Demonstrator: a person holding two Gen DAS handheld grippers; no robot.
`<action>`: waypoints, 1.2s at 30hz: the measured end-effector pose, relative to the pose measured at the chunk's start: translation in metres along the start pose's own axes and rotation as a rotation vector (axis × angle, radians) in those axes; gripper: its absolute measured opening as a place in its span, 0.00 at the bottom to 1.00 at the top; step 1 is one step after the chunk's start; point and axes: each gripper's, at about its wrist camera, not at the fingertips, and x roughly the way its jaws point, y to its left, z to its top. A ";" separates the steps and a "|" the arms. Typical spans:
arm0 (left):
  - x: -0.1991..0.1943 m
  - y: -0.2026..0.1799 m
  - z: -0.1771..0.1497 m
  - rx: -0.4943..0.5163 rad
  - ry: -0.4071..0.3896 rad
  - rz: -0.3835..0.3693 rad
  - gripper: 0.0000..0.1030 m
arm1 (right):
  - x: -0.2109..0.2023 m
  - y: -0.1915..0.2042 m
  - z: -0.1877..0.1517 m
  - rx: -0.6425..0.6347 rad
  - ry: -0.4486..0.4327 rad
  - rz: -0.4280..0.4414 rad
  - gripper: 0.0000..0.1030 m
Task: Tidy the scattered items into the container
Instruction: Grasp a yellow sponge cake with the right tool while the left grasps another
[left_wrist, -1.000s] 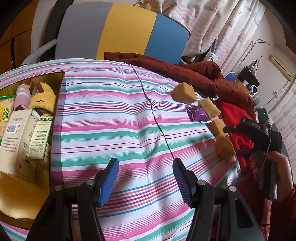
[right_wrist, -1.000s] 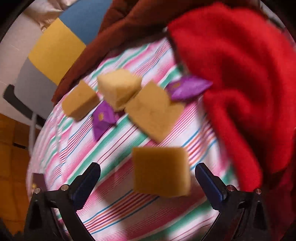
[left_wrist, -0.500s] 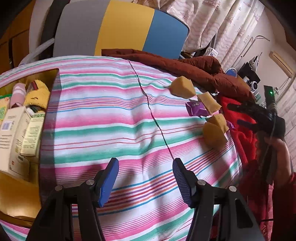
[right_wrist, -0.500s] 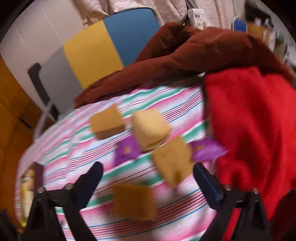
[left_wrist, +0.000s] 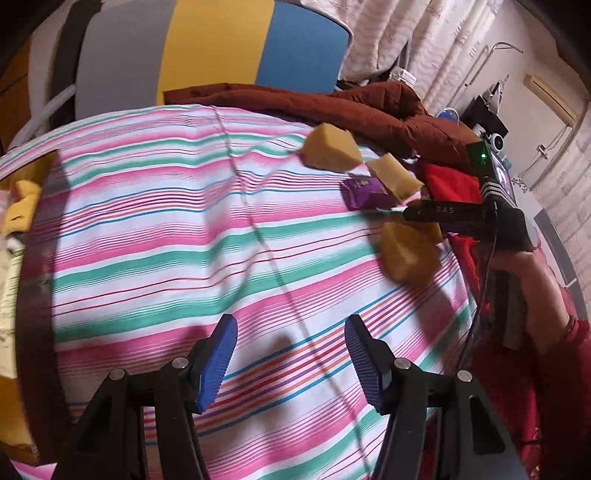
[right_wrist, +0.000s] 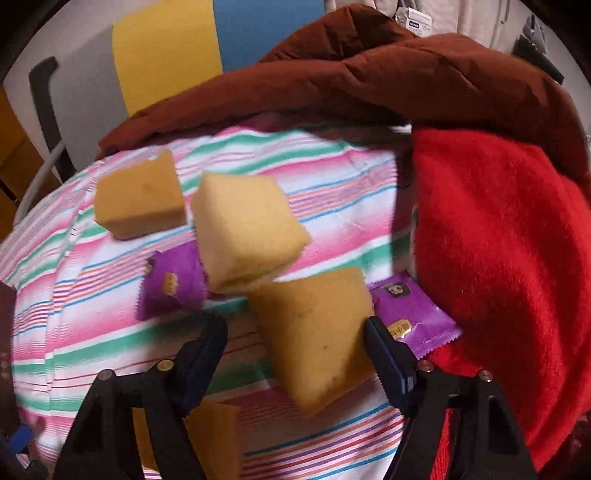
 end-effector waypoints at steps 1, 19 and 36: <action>0.005 -0.004 0.003 -0.001 0.007 -0.010 0.59 | 0.000 -0.002 0.000 0.006 0.000 -0.008 0.62; 0.085 -0.091 0.058 0.078 0.132 -0.149 0.60 | -0.035 -0.062 0.000 0.357 -0.231 0.296 0.51; 0.120 -0.115 0.055 0.168 0.111 -0.164 0.61 | -0.048 -0.055 0.003 0.324 -0.292 0.281 0.51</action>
